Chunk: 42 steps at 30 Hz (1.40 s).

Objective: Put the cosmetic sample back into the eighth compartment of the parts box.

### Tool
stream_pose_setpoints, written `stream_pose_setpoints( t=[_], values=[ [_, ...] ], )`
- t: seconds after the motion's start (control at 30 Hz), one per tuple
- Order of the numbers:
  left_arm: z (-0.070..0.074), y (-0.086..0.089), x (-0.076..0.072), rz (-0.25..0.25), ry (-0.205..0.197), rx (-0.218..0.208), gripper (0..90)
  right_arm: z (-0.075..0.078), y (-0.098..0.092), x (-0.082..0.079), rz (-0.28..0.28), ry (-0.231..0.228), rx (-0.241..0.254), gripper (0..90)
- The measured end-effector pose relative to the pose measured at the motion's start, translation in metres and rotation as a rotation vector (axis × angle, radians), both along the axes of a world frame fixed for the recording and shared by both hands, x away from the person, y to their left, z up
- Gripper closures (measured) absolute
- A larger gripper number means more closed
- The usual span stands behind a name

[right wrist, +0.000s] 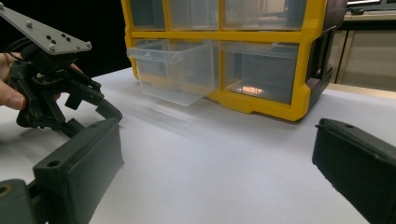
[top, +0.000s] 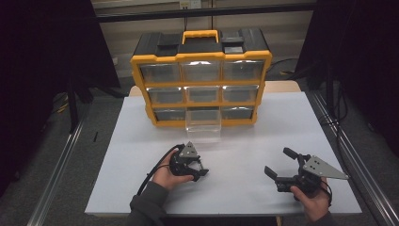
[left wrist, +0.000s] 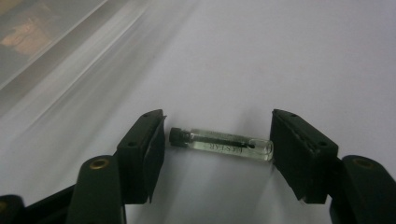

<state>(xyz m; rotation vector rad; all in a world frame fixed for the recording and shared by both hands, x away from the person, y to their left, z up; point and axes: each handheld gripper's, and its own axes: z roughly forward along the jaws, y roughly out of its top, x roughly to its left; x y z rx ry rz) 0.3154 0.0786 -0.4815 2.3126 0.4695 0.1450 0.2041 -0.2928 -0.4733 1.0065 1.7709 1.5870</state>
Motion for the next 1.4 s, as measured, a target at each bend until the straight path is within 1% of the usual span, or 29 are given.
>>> stream_pose_setpoints(
  t=[0.07, 0.13, 0.23, 0.27, 0.3, 0.33, 0.37, 0.4, 0.43, 0.47, 0.5, 0.53, 0.6, 0.63, 0.67, 0.73, 0.8, 0.87, 0.9, 0.93, 1.0, 1.03, 1.07, 1.13, 1.17, 1.2, 1.27, 1.3, 1.4],
  values=[
    [0.0, 0.0, -0.001, -0.005, -0.003, -0.003, 39.7, 0.0, 0.0, 0.0, 0.0, 0.004, 0.002, 0.8],
    [0.0, 0.0, -0.001, 0.003, 0.002, -0.006, 39.8, 0.0, 0.0, 0.0, -0.001, 0.003, 0.001, 0.8],
    [-0.001, -0.002, -0.002, 0.03, 0.01, -0.023, 39.9, 0.0, 0.0, 0.0, 0.0, 0.003, 0.002, 0.8],
    [0.0, -0.001, -0.001, 0.031, 0.017, -0.018, 39.9, 0.0, 0.0, 0.0, -0.001, 0.003, 0.002, 0.8],
    [0.001, -0.001, -0.001, 0.042, 0.026, -0.022, 39.9, 0.0, 0.0, 0.0, 0.0, 0.003, 0.003, 0.8],
    [0.002, 0.0, 0.0, 0.045, 0.03, -0.011, 39.9, 0.0, 0.0, 0.0, -0.001, 0.003, 0.003, 0.8],
    [0.001, 0.0, 0.0, 0.061, 0.029, -0.034, 39.9, 0.0, 0.0, 0.0, -0.002, 0.003, 0.003, 0.8],
    [0.002, 0.0, 0.0, 0.067, 0.035, -0.037, 39.9, 0.0, 0.0, 0.0, -0.002, 0.003, 0.004, 0.8],
    [0.003, 0.001, 0.001, 0.075, 0.037, -0.052, 39.9, 0.0, 0.0, 0.0, -0.002, 0.003, 0.005, 0.8],
    [0.004, 0.002, 0.001, 0.084, 0.046, -0.046, 39.9, 0.0, 0.0, 0.0, -0.002, 0.003, 0.005, 0.8],
    [0.005, 0.003, 0.001, 0.084, 0.051, -0.06, 40.0, 0.0, 0.0, 0.0, -0.003, 0.003, 0.005, 0.8],
    [0.007, 0.004, 0.002, 0.09, 0.054, -0.049, 40.0, 0.0, 0.0, 0.0, -0.003, 0.004, 0.006, 0.8],
    [0.009, 0.006, 0.002, 0.116, 0.075, -0.078, 39.9, 0.0, 0.0, 0.0, -0.003, 0.004, 0.005, 0.9],
    [0.01, 0.007, 0.002, 0.121, 0.074, -0.069, 39.9, 0.0, 0.0, 0.0, -0.003, 0.004, 0.005, 0.9],
    [0.011, 0.009, 0.003, 0.13, 0.079, -0.092, 39.9, 0.0, 0.0, 0.0, -0.002, 0.003, 0.005, 0.9],
    [0.014, 0.011, 0.003, 0.145, 0.09, -0.094, 39.9, 0.0, 0.0, 0.0, 0.0, 0.003, 0.003, 1.0],
    [0.017, 0.014, 0.004, 0.158, 0.092, -0.104, 40.0, 0.0, 0.0, 0.0, -0.001, 0.003, 0.002, 0.9],
    [0.021, 0.015, 0.004, 0.163, 0.095, -0.1, 40.0, 0.0, 0.0, 0.0, -0.002, 0.002, 0.002, 0.9],
    [0.023, 0.015, 0.005, 0.167, 0.092, -0.104, 40.0, 0.0, 0.0, 0.0, -0.002, 0.003, 0.002, 0.9],
    [0.025, 0.015, 0.005, 0.168, 0.097, -0.117, 40.0, 0.0, 0.0, 0.0, -0.002, 0.002, 0.002, 0.9],
    [0.029, 0.016, 0.005, 0.177, 0.101, -0.125, 40.0, 0.0, 0.0, 0.0, -0.003, 0.002, 0.003, 0.9],
    [0.031, 0.016, 0.005, 0.179, 0.101, -0.117, 40.0, 0.0, 0.0, 0.0, -0.004, 0.004, 0.004, 0.9],
    [0.033, 0.016, 0.006, 0.181, 0.102, -0.125, 40.0, 0.0, 0.0, 0.0, -0.003, 0.006, 0.005, 0.9],
    [0.037, 0.017, 0.007, 0.18, 0.099, -0.122, 40.0, 0.0, 0.0, 0.0, -0.002, 0.004, 0.005, 0.8],
    [0.038, 0.017, 0.007, 0.181, 0.096, -0.129, 40.0, 0.0, 0.0, 0.0, -0.002, 0.004, 0.005, 0.8],
    [0.041, 0.017, 0.008, 0.184, 0.099, -0.124, 40.0, 0.0, 0.0, 0.0, -0.001, 0.006, 0.003, 0.8],
    [0.044, 0.018, 0.01, 0.189, 0.1, -0.139, 40.0, 0.0, 0.0, 0.0, -0.001, 0.007, 0.003, 0.9],
    [0.046, 0.018, 0.01, 0.193, 0.107, -0.115, 40.0, 0.0, 0.0, 0.0, 0.0, 0.003, 0.001, 0.8],
    [0.049, 0.018, 0.012, 0.201, 0.107, -0.131, 40.0, 0.0, 0.0, 0.0, 0.001, 0.002, 0.001, 0.8]
  ],
)
